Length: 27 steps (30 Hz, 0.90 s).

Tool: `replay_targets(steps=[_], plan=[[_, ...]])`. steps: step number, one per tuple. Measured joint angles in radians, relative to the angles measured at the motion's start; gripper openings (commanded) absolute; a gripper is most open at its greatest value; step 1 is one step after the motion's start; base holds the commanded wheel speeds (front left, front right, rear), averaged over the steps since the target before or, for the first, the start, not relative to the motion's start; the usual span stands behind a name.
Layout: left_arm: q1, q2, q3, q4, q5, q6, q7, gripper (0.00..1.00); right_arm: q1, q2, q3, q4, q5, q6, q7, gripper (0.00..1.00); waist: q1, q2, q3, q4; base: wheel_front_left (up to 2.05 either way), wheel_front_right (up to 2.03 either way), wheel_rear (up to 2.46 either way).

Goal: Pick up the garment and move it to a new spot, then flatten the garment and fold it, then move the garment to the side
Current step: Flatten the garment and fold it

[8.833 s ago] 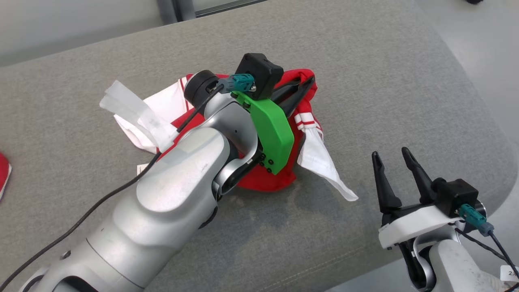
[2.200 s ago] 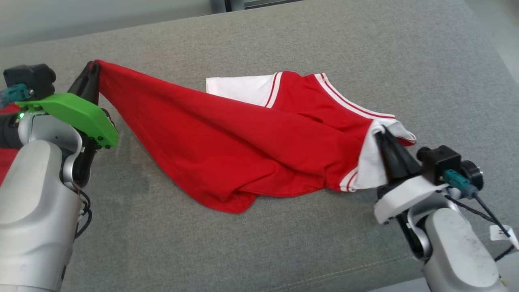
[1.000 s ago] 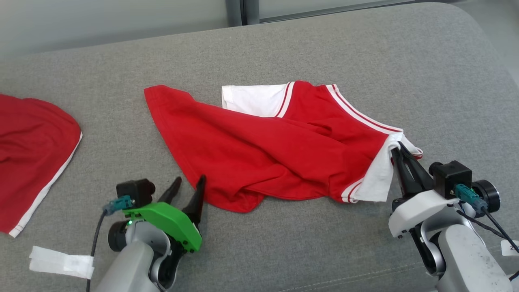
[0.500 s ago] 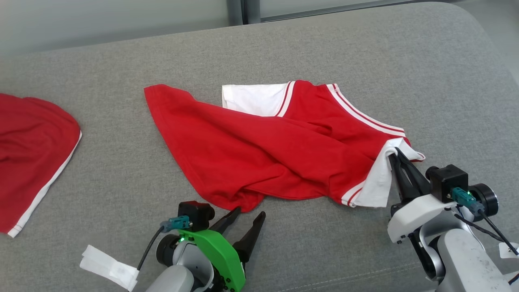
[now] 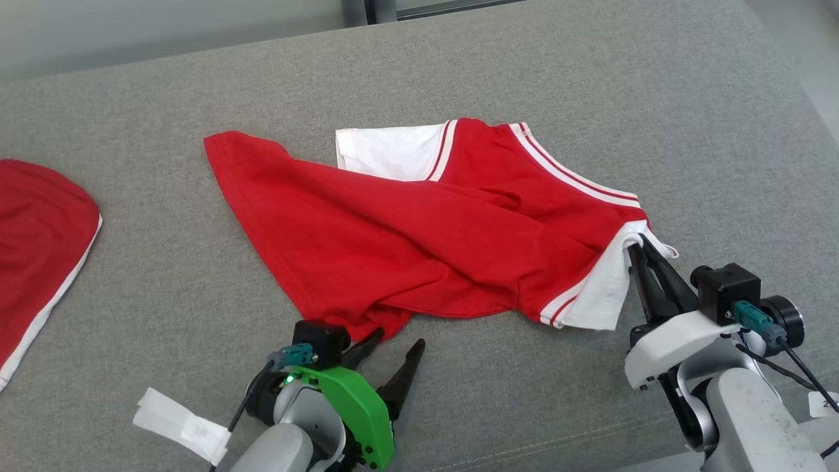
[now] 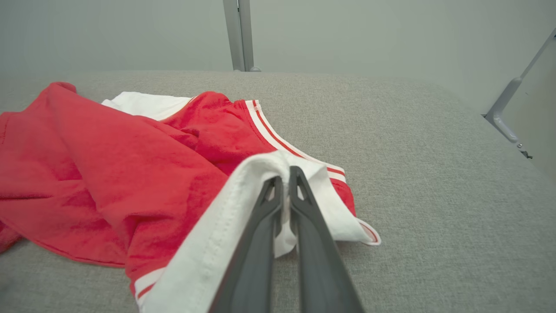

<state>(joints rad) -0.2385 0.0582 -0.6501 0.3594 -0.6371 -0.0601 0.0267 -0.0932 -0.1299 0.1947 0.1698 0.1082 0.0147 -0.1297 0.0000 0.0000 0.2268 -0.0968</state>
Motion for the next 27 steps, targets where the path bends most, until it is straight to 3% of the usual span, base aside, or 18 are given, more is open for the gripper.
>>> replay_targets(steps=[9,10,12,15,17,27], plan=[[-0.027,0.029,0.003,0.007,0.05,0.034,-0.002,1.0,0.0,0.0,0.0,-0.002,0.001,0.0,0.0,0.0,0.0,0.0,0.009,-0.006,0.0,0.0,0.0],[-0.029,0.029,0.001,0.009,0.054,0.034,-0.002,0.89,0.0,0.0,0.0,-0.002,0.001,0.0,0.0,0.0,0.0,0.0,0.01,-0.007,0.0,0.0,0.0],[-0.03,0.03,-0.001,0.012,0.061,0.036,-0.002,0.49,0.0,0.0,0.0,-0.002,0.002,0.0,0.0,0.0,0.0,0.0,0.012,-0.008,0.0,0.0,0.0],[-0.035,0.031,-0.009,0.018,0.08,0.044,-0.002,0.31,0.0,0.001,0.001,-0.003,0.002,0.0,0.0,0.0,0.0,0.0,0.014,-0.009,0.0,0.0,0.0],[-0.039,0.033,-0.015,0.022,0.092,0.052,-0.002,0.0,-0.001,0.001,0.0,-0.003,0.002,0.0,0.0,0.0,0.0,0.0,0.016,-0.01,0.0,0.0,0.0],[-0.054,0.05,-0.007,0.049,0.1,0.066,-0.009,0.0,-0.001,0.002,-0.002,-0.003,0.008,-0.007,-0.002,0.0,0.0,0.0,0.019,-0.012,0.0,0.0,0.0]])
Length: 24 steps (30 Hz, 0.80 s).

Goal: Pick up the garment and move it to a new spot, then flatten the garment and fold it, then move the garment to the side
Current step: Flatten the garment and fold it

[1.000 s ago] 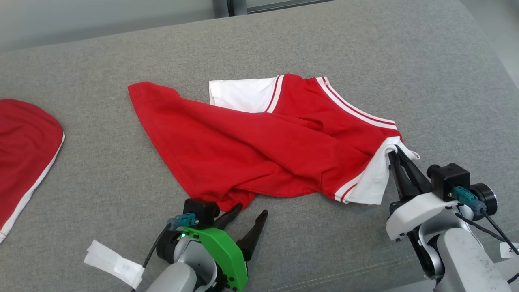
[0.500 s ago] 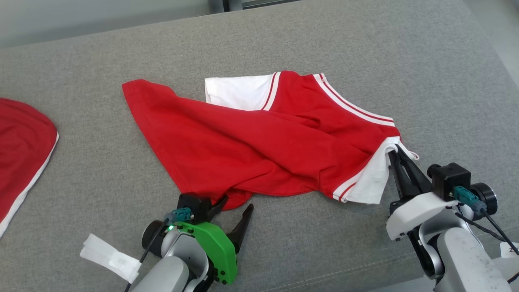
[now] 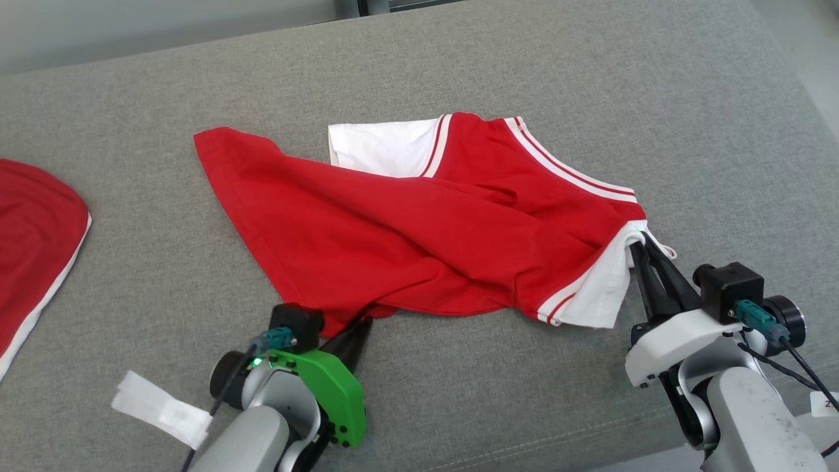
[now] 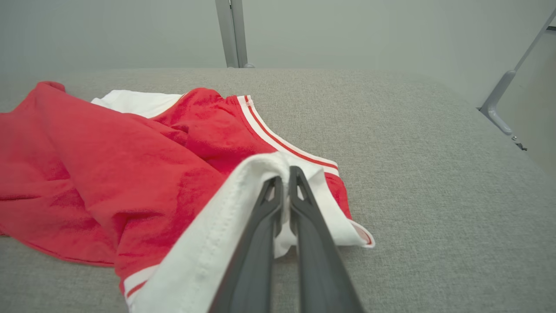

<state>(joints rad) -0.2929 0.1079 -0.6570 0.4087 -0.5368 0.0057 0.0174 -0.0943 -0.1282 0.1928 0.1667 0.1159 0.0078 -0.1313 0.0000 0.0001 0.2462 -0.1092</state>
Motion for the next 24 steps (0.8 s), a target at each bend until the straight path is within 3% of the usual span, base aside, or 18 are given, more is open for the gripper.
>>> replay_targets(steps=[3,6,12,15,20,24], plan=[[0.006,0.009,0.047,-0.03,-0.058,-0.002,0.009,0.0,0.0,0.001,-0.008,0.002,0.007,-0.001,-0.002,0.0,0.0,0.0,-0.004,0.002,0.0,0.0,0.0],[0.007,0.055,0.083,-0.089,-0.089,-0.012,0.012,0.0,0.002,-0.002,-0.03,0.005,0.011,-0.011,-0.01,0.0,0.0,0.0,-0.015,0.009,0.0,0.0,0.0],[0.031,0.156,0.09,-0.252,-0.155,-0.102,0.095,0.0,0.024,-0.006,-0.049,0.011,0.018,-0.018,-0.015,0.0,0.0,0.0,-0.043,0.032,0.0,0.0,0.0],[0.061,0.197,0.056,-0.394,-0.285,-0.143,0.197,0.0,0.047,-0.021,-0.064,0.011,0.028,-0.019,-0.015,0.0,0.0,0.0,-0.062,0.058,0.0,0.0,0.0],[0.045,0.32,0.103,-0.522,-0.39,-0.141,0.305,0.0,0.048,-0.04,-0.077,0.0,0.028,-0.018,-0.015,0.0,0.0,0.0,-0.083,0.095,0.0,0.0,0.0],[0.005,0.381,0.135,-0.586,-0.507,-0.141,0.41,0.0,0.041,-0.041,-0.069,-0.017,0.03,-0.016,-0.013,0.0,0.0,0.0,-0.103,0.117,0.0,0.0,0.0]])
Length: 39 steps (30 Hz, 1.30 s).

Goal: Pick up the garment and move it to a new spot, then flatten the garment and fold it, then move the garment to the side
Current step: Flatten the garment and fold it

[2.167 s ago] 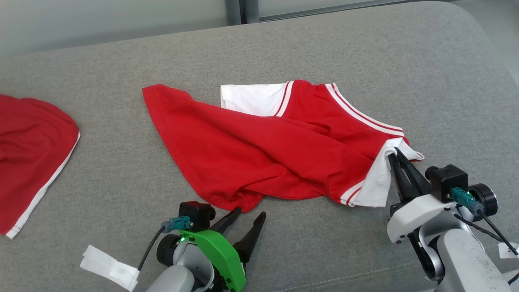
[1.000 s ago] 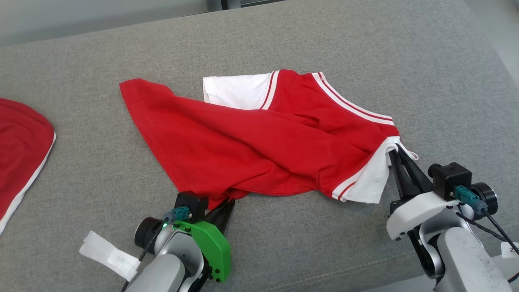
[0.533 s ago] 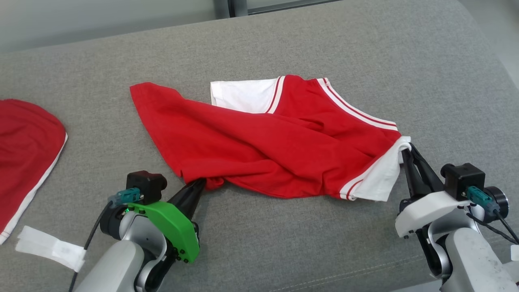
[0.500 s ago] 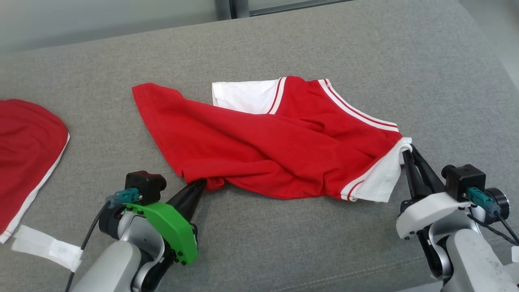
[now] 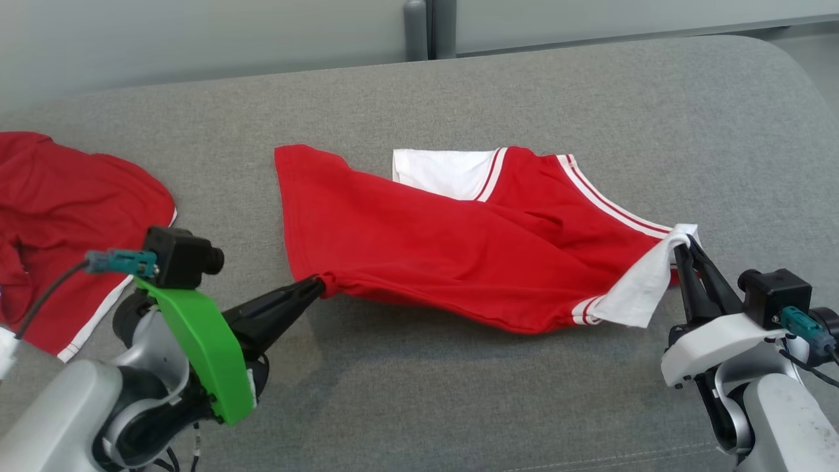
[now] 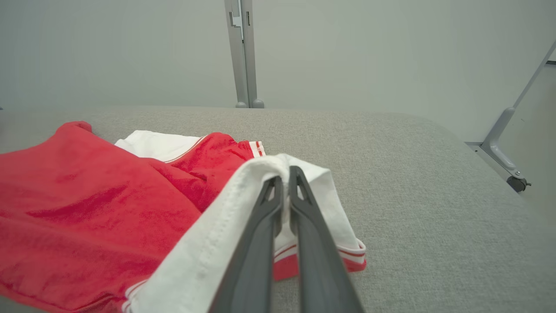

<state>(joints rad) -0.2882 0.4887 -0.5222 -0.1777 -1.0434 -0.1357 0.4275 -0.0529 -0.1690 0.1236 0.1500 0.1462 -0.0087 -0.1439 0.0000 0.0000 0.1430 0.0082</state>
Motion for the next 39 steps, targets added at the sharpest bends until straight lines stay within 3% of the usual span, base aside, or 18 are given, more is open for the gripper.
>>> replay_targets(steps=[10,15,21,25,28,37,39], plan=[[-0.082,0.193,0.051,-0.034,-0.193,0.001,0.283,0.0,-0.086,-0.065,-0.008,-0.058,0.002,0.028,0.044,0.0,0.0,0.0,-0.033,-0.012,0.0,0.0,0.0],[-0.114,0.25,0.09,-0.022,-0.253,0.006,0.367,0.0,-0.181,-0.108,-0.022,-0.108,-0.008,0.044,0.071,0.0,0.0,0.0,-0.031,-0.042,0.0,0.0,0.0],[-0.118,0.226,0.091,0.032,-0.319,0.014,0.404,0.0,-0.201,-0.135,-0.024,-0.099,-0.007,0.061,0.124,0.0,0.0,0.0,-0.014,-0.064,0.0,0.0,0.0],[-0.117,0.165,0.061,0.066,-0.321,0.014,0.398,0.0,-0.173,-0.085,0.014,-0.064,0.021,0.072,0.146,0.0,0.0,0.0,0.008,-0.065,0.0,0.0,0.0],[-0.103,0.16,0.023,0.076,-0.278,0.014,0.397,0.0,-0.14,-0.055,0.033,-0.036,0.031,0.072,0.154,0.0,0.0,0.0,0.028,-0.066,0.0,0.0,0.0],[-0.058,0.159,-0.04,0.097,-0.101,0.012,0.295,0.0,-0.097,-0.053,0.005,0.009,0.037,0.059,0.15,0.0,0.0,0.0,0.081,-0.069,0.0,0.0,0.0],[-0.056,0.159,-0.045,0.106,-0.046,0.012,0.256,0.24,-0.097,-0.053,-0.005,0.01,0.039,0.052,0.142,0.0,0.0,0.0,0.086,-0.062,0.0,0.0,0.0]])
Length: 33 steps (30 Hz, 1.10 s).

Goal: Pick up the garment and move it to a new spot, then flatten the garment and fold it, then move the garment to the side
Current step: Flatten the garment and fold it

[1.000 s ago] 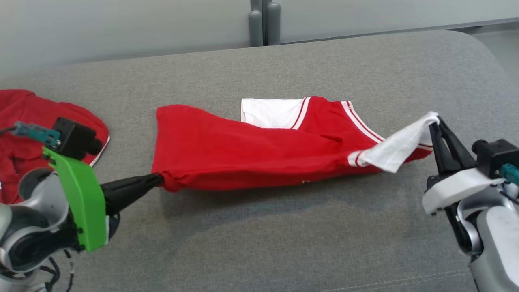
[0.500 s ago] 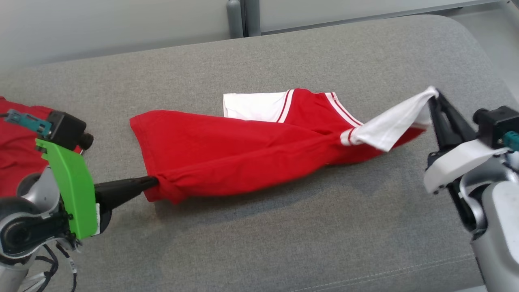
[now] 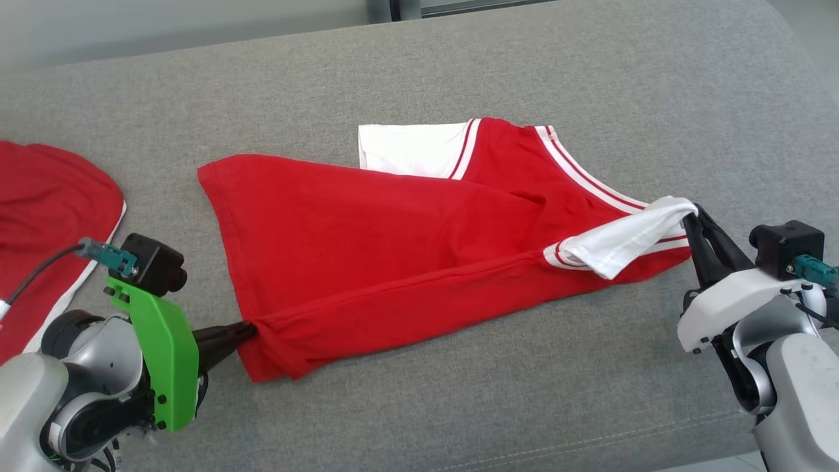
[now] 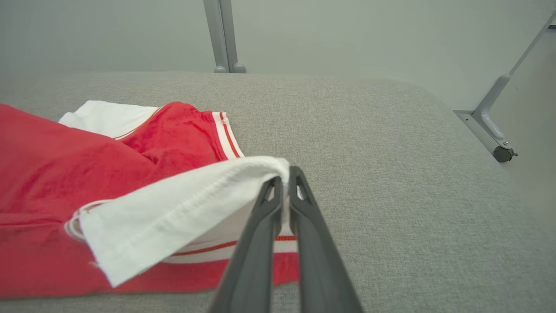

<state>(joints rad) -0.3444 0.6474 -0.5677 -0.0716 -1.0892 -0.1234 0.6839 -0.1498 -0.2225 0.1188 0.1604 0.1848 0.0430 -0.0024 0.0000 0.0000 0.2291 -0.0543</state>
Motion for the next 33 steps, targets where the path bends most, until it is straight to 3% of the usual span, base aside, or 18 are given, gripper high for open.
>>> replay_targets(steps=[1,2,3,12,16,20,24,33], plan=[[0.005,-0.001,-0.005,0.002,0.015,0.0,-0.018,0.47,0.0,0.001,-0.005,0.0,0.0,-0.002,-0.005,0.0,0.0,0.0,0.002,0.004,0.0,0.0,0.0],[0.014,-0.008,-0.005,0.008,0.028,-0.001,-0.041,0.95,0.0,0.001,-0.009,0.001,0.0,-0.003,-0.008,0.0,0.0,0.0,0.004,0.008,0.0,0.0,0.0],[0.014,-0.008,-0.005,0.008,0.028,-0.001,-0.041,1.0,0.0,0.001,-0.009,0.001,0.0,-0.003,-0.008,0.0,0.0,0.0,0.004,0.008,0.0,0.0,0.0],[0.071,-0.068,0.011,0.062,0.149,0.002,-0.232,1.0,0.021,-0.011,-0.041,0.003,0.0,-0.028,-0.032,0.0,0.0,0.0,0.009,0.051,0.0,0.0,0.0],[0.105,-0.075,0.034,0.083,0.197,0.04,-0.318,1.0,0.036,-0.022,-0.049,0.005,0.001,-0.029,-0.041,0.0,0.0,0.0,0.006,0.071,0.0,0.0,0.0],[0.115,-0.178,0.049,0.078,0.182,0.071,-0.398,1.0,0.049,-0.022,-0.049,0.009,0.002,-0.035,-0.042,0.0,0.0,0.0,-0.001,0.088,0.0,0.0,0.0],[0.115,-0.259,0.023,0.071,0.177,0.074,-0.437,1.0,0.059,-0.02,-0.041,0.013,0.003,-0.035,-0.042,0.0,0.0,0.0,-0.007,0.103,0.0,0.0,0.0],[0.109,-0.269,-0.008,0.192,0.213,0.097,-0.454,1.0,0.058,0.002,0.002,0.014,0.003,-0.018,-0.042,0.0,0.0,0.0,-0.01,0.087,0.0,0.0,0.0]])
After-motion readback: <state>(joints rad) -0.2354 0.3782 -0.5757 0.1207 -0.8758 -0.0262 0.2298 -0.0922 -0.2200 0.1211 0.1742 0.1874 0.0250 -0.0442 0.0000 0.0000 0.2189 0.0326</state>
